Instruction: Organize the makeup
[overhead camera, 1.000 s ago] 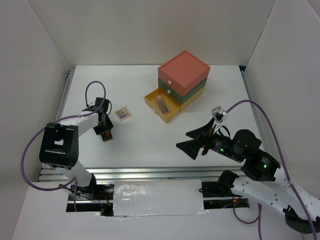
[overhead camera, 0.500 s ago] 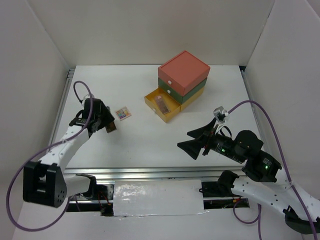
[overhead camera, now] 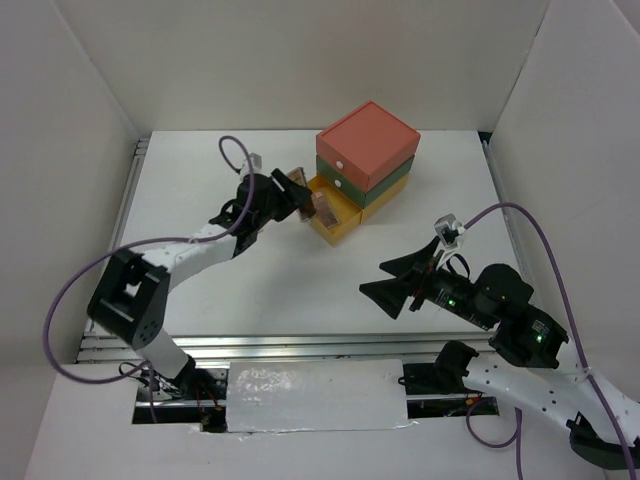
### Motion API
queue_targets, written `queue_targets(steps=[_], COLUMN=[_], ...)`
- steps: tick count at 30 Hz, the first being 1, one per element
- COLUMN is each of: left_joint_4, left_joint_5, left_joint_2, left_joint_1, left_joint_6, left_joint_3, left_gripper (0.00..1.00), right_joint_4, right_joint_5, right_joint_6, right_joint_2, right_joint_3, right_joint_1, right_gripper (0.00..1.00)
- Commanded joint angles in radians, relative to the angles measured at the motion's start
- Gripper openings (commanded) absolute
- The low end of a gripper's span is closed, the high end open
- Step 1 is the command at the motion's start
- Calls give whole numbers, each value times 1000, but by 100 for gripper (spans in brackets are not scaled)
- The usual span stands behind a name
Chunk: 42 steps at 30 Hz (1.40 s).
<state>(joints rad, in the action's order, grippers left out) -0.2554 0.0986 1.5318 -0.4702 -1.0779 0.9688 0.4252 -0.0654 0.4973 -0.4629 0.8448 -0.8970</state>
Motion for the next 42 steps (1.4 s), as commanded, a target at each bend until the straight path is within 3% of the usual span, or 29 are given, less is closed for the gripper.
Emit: queue_targets(steps=[1,5,8,11,12,14,21,23,24,27,29,31,36,39,42], left_joint_4=[-206,-238,-269,-280,-289,-277,-101,121,313,665,787,858,851,928,944], left_joint_5=[21,53,29,-5,-7,3,88,165,273,470,519,503,342,354,346], left_joint_2=[126,246,335,360,358,350,193,150,142,148,178,214,330,422,444], left_joint_1=[-50,-61,-62,-64,-67,-73,-74,-74,-74,-56,-19,36,128,151,154], left_joint_6=[-60,-123,-135,-152,-155,-146,-57,-21,-16,-68,-86,-67,85,118,127], left_joint_3=[142,215,249,258,255,258,289,364,390,517,545,548,571,654,641], left_gripper=[8,13,23,58,80,98,99,99,99,99,99,100,99,99,99], right_joint_4=[7,29,52,63,66,64,60,58,58,52,46,41,37,41,41], right_joint_5=[22,35,50,64,62,64,62,61,61,59,59,55,45,45,52], right_joint_6=[-9,-9,-20,-26,-29,-32,-37,-39,-39,-40,-40,-40,-40,-42,-43], right_joint_2=[21,41,50,53,53,50,43,41,43,46,44,40,32,32,30], right_joint_3=[42,48,54,59,60,63,63,62,62,53,43,40,36,34,28], right_joint_1=[-6,-6,-8,-6,-6,-6,-6,-6,-6,-6,-6,-6,-5,-6,-6], right_gripper=[100,100,100,100,100,100,100,100,100,100,100,100,100,100,100])
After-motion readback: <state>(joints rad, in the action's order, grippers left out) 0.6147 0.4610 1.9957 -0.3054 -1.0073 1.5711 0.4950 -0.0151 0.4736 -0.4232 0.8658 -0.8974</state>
